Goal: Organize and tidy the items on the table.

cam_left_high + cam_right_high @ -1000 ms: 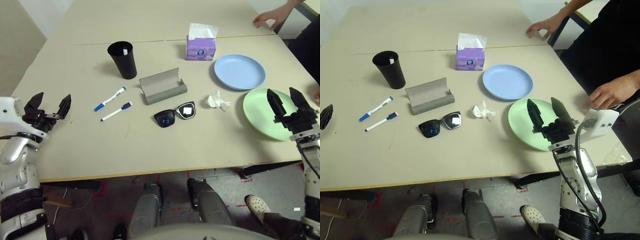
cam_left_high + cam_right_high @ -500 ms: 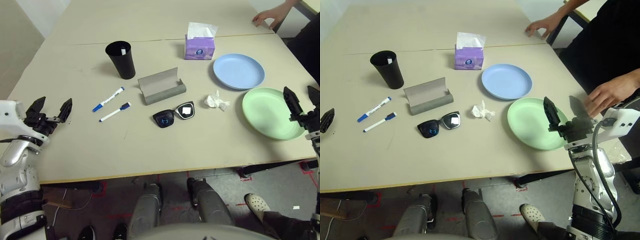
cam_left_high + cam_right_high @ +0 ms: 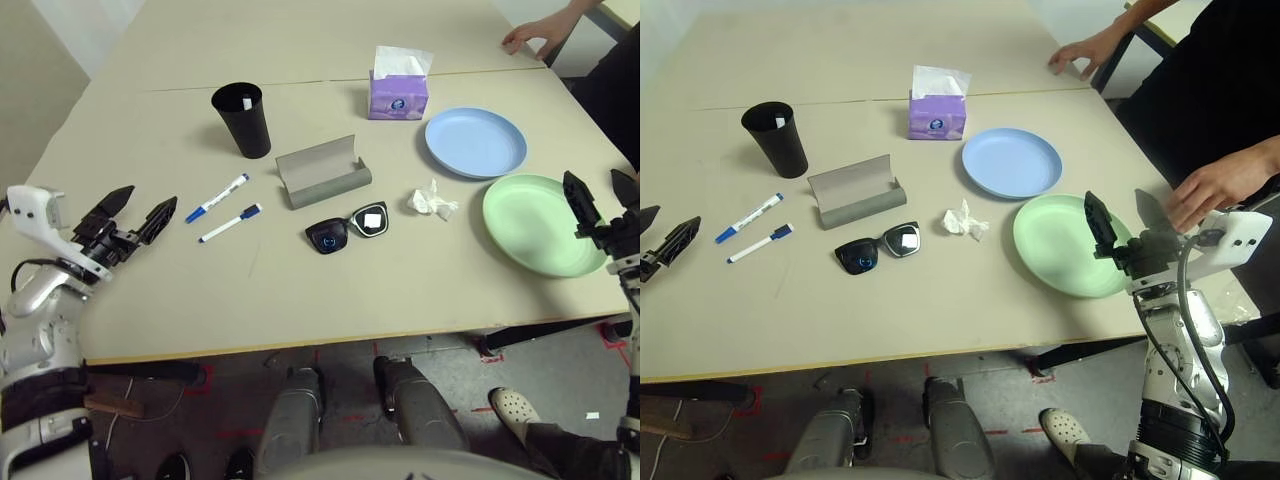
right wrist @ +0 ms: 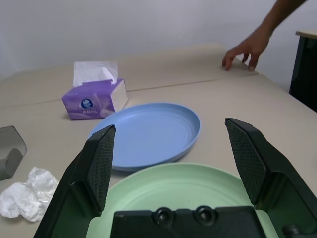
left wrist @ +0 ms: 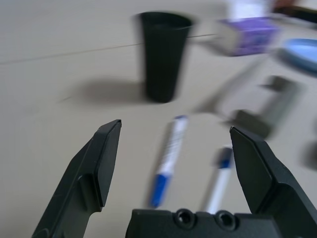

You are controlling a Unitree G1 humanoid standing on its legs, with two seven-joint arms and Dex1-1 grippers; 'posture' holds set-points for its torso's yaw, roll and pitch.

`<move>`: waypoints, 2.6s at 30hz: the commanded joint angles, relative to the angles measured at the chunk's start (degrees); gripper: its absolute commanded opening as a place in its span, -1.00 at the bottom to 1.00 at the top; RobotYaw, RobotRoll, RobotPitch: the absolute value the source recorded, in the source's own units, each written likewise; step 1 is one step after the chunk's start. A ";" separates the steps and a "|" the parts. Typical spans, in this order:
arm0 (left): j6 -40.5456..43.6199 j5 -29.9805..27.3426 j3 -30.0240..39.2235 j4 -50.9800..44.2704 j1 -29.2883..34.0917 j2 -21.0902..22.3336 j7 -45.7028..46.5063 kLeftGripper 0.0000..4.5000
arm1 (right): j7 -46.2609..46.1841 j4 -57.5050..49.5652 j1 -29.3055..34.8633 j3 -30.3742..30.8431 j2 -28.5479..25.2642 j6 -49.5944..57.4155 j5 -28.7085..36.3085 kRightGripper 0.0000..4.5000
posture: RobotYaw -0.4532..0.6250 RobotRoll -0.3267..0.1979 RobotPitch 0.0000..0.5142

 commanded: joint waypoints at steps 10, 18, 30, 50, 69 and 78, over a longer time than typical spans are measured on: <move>-5.39 3.57 -13.76 2.86 -4.94 2.12 -24.59 0.98 | -5.29 -6.02 4.68 -2.24 -2.11 8.40 1.99 1.00 | -0.55 0.25 -0.34; -7.78 5.01 -15.28 6.40 -8.00 0.82 -25.86 0.98 | -31.07 -22.27 8.95 -7.86 -2.31 35.79 3.13 1.00 | -0.62 0.25 -0.34; -12.98 5.47 -15.37 8.63 -9.73 -0.16 -28.59 0.98 | -18.00 -25.07 13.54 -15.75 -21.46 63.26 18.37 1.00 | -0.64 0.25 -0.33; -13.76 5.71 -15.64 4.58 -6.65 -2.41 -25.60 0.98 | -10.47 -14.16 8.94 1.86 -19.66 47.34 -0.54 1.00 | -0.60 0.25 -0.32; -13.68 5.09 -15.70 -1.03 -4.32 -3.52 -22.94 0.98 | -10.13 -7.27 -0.83 5.08 -15.09 58.32 -0.44 1.00 | -0.53 0.25 -0.34; -13.81 5.28 -15.96 -0.27 -3.81 -3.78 -22.92 0.98 | -9.23 -9.35 -2.91 4.82 -15.99 57.19 -0.88 1.00 | -0.55 0.25 -0.34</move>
